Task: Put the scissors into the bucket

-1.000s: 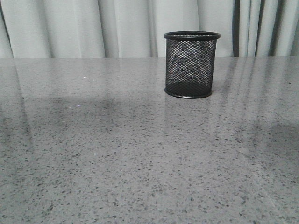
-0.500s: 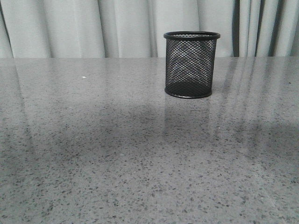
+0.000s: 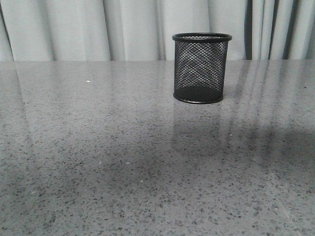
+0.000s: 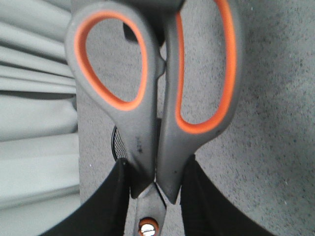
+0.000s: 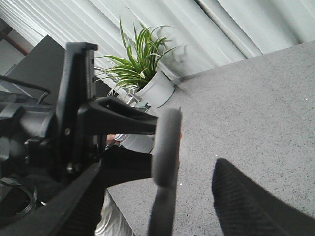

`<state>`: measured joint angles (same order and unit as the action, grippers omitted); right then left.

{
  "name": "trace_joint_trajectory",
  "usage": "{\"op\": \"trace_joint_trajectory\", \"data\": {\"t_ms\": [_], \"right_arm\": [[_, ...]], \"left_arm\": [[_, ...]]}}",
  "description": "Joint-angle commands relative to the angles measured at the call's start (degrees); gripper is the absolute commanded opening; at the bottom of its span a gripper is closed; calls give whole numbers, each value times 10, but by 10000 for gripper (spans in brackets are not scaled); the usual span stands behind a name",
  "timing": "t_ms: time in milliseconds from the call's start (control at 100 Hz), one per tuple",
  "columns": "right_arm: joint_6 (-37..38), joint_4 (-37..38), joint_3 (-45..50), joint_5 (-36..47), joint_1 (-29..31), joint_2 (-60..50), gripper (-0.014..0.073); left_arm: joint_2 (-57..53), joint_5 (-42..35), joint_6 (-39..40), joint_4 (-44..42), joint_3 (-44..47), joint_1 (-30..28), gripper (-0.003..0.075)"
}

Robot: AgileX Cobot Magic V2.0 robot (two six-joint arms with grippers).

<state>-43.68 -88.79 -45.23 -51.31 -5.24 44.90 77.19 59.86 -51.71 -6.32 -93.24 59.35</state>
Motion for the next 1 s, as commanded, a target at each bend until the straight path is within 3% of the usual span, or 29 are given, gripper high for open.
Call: {"op": "trace_joint_trajectory", "data": {"t_ms": [0,170,490,610,830,990], "right_arm": [[-7,-43,-20,-7,-2,7,423],[-8,-43,-20,-22,-2,19,362],[-31,-41,-20,-39,-2,24,-15],[-39,-41,-20,-40,-2,24,-64],[-39,-32,-20,-21,-2,24,-63],[-39,41,-33,29,0,24,-53]], "left_arm": [[-8,-55,11,-1,-19,11,-20],[2,-66,11,-1,-19,22,-20],[2,-80,11,5,-19,23,-6],[2,-80,11,6,-19,23,111],[-11,-88,11,2,-19,21,502],[-44,-96,71,-89,-19,18,504]]}}
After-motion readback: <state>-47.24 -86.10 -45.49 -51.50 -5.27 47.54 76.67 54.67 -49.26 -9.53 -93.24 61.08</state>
